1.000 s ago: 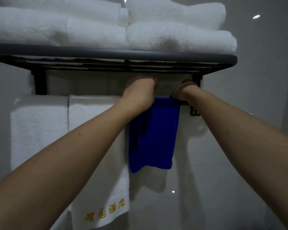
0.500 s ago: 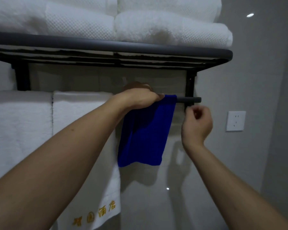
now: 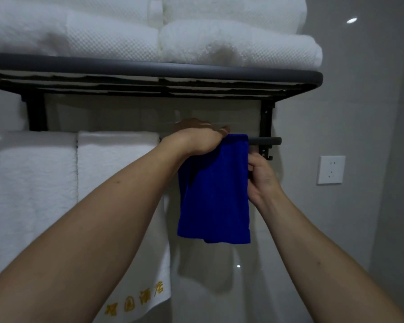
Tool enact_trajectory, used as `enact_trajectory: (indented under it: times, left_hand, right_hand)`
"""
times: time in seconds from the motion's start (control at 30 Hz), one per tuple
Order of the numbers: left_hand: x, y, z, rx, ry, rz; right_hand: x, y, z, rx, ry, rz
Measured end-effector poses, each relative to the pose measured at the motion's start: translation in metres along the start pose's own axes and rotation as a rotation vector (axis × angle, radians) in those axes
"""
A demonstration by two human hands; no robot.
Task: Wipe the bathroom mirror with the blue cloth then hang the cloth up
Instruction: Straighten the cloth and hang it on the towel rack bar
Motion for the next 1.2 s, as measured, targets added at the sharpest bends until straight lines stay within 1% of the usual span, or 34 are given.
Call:
enact_trajectory:
  times: [0.1, 0.2, 0.23, 0.3, 0.33, 0.37, 0.43, 0.5, 0.53, 0.6, 0.63, 0.7, 0.83, 0.9, 0.93, 0.97, 1.07, 1.13, 1.2]
  left_hand:
    - [0.0, 0.0, 0.001, 0.017, 0.015, 0.006]
    - [0.0, -0.001, 0.0, 0.009, -0.001, 0.0]
    - [0.001, -0.002, -0.001, -0.002, -0.03, -0.001]
    - [-0.002, -0.008, -0.003, 0.005, -0.092, 0.052]
    - [-0.004, -0.013, -0.003, 0.042, -0.108, 0.126]
    - [-0.005, -0.019, -0.005, 0.097, -0.131, 0.238]
    - [-0.007, -0.037, -0.012, 0.228, -0.215, 0.539]
    - [-0.002, -0.06, -0.025, 0.285, -0.25, 0.802]
    - [0.003, -0.07, -0.032, 0.294, -0.254, 0.89]
    - [0.012, -0.086, -0.041, 0.299, -0.281, 0.988]
    - [0.015, -0.092, -0.045, 0.281, -0.326, 0.994]
    - [0.021, -0.097, -0.051, 0.19, -0.487, 0.917]
    - [0.044, -0.091, -0.072, -0.138, -0.859, 0.753]
    - [0.055, -0.084, -0.078, -0.252, -1.051, 0.647]
    - [0.057, -0.081, -0.077, -0.279, -1.13, 0.593]
    - [0.058, -0.079, -0.075, -0.289, -1.163, 0.545]
    - [0.063, -0.076, -0.062, -0.249, -1.139, 0.39]
    - [0.069, -0.076, -0.053, -0.207, -1.243, 0.299]
    - [0.073, -0.075, -0.051, -0.176, -1.316, 0.253]
  right_hand:
    - [-0.008, 0.0, 0.001, 0.032, 0.044, -0.01]
    - [-0.012, 0.007, 0.002, 0.066, -0.052, 0.016]
    - [-0.014, 0.01, 0.002, 0.07, -0.084, 0.047]
    - [-0.017, 0.013, 0.001, 0.048, -0.123, 0.094]
    - [-0.019, 0.013, 0.0, 0.025, -0.164, 0.111]
    - [-0.022, 0.011, 0.001, 0.007, -0.218, 0.137]
    - [-0.029, 0.009, 0.006, -0.008, -0.279, 0.184]
    - [-0.034, 0.006, 0.014, -0.005, -0.311, 0.233]
    - [-0.036, 0.004, 0.017, -0.008, -0.326, 0.262]
    - [-0.039, 0.001, 0.022, -0.016, -0.36, 0.316]
    - [-0.041, 0.0, 0.023, -0.019, -0.375, 0.342]
    - [-0.044, -0.004, 0.025, -0.027, -0.402, 0.38]
    - [-0.05, -0.012, 0.029, -0.037, -0.454, 0.418]
    - [-0.055, -0.015, 0.03, -0.045, -0.486, 0.439]
    - [-0.057, -0.016, 0.03, -0.05, -0.509, 0.448]
    - [-0.06, -0.017, 0.03, -0.055, -0.533, 0.457]
    - [-0.062, -0.02, 0.032, -0.072, -0.577, 0.464]
    - [-0.062, -0.02, 0.033, -0.076, -0.587, 0.456]
    - [-0.061, -0.022, 0.032, -0.08, -0.618, 0.448]
Point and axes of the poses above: each hand's wrist, its own y-axis towards the middle knuckle, its own x-axis out of the palm, z = x × y, the point moved 6 cm from there along y, towards the middle knuckle, and after that the axes turned 9 degrees about -y, right-handed, at the moved point
